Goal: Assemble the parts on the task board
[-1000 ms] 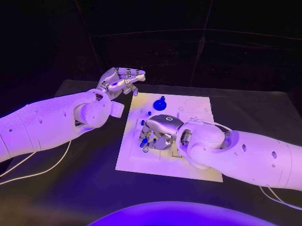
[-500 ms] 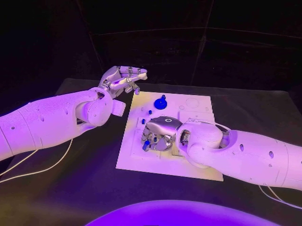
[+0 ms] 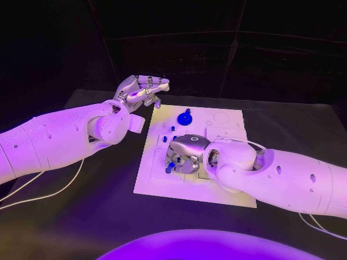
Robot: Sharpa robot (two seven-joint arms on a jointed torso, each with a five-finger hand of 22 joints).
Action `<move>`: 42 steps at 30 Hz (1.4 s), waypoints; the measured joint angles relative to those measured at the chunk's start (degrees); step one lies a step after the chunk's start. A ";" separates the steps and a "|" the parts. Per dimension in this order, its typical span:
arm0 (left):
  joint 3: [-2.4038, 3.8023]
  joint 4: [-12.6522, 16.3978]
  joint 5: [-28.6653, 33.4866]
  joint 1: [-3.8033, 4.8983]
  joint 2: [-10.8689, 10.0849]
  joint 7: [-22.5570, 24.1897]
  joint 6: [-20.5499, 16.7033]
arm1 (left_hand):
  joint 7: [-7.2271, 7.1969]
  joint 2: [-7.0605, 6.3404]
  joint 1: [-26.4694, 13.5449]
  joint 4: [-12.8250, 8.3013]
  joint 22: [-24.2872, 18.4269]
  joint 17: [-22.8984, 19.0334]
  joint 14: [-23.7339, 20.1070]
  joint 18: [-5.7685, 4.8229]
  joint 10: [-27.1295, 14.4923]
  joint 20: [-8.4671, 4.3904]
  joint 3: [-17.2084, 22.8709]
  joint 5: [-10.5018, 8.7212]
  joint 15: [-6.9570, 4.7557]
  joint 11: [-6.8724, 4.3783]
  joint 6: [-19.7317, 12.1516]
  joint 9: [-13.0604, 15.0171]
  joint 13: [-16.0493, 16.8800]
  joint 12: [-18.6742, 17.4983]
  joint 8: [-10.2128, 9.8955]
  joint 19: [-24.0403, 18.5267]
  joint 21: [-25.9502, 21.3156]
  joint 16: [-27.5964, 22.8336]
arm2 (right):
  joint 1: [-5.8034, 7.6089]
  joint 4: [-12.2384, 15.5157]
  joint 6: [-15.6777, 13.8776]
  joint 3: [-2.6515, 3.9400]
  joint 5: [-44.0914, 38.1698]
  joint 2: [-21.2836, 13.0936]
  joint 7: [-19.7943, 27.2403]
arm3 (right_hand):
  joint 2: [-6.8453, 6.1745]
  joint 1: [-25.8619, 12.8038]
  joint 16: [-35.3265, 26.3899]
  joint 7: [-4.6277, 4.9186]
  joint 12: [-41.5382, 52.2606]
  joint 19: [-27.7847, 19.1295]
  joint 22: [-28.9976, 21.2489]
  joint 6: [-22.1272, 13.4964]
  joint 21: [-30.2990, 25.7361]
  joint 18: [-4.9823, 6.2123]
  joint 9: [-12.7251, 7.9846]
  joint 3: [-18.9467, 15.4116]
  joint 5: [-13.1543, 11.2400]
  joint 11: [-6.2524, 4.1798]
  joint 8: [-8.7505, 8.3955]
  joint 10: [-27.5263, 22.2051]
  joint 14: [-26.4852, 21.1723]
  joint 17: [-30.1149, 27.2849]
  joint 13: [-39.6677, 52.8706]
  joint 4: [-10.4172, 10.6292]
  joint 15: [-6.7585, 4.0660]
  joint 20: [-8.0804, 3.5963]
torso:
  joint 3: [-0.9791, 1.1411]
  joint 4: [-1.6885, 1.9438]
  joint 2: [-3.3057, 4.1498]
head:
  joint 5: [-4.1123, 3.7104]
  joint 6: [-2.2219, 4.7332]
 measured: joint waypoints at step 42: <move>-0.01 -0.01 0.00 0.00 -0.25 -0.11 0.16 | 0.00 0.00 0.00 0.00 0.00 0.01 0.00 0.00 0.00 0.00 0.00 0.00 0.00 0.00 0.00 0.00 -0.01 0.00 0.00 0.00 0.00 0.00 | 0.02 5.88 -11.35 -1.85 -0.91 -5.31 1.55 | -3.97 -4.63 -2.50 2.31 -3.14 -4.46 -7.57 -13.23 -4.18 0.00 -0.75 -6.05 3.21 2.95 -2.16 -11.18 -0.63 -5.22 -0.24 0.66 1.88 2.13 | 0.07 -0.23 -0.15 | -0.82 0.69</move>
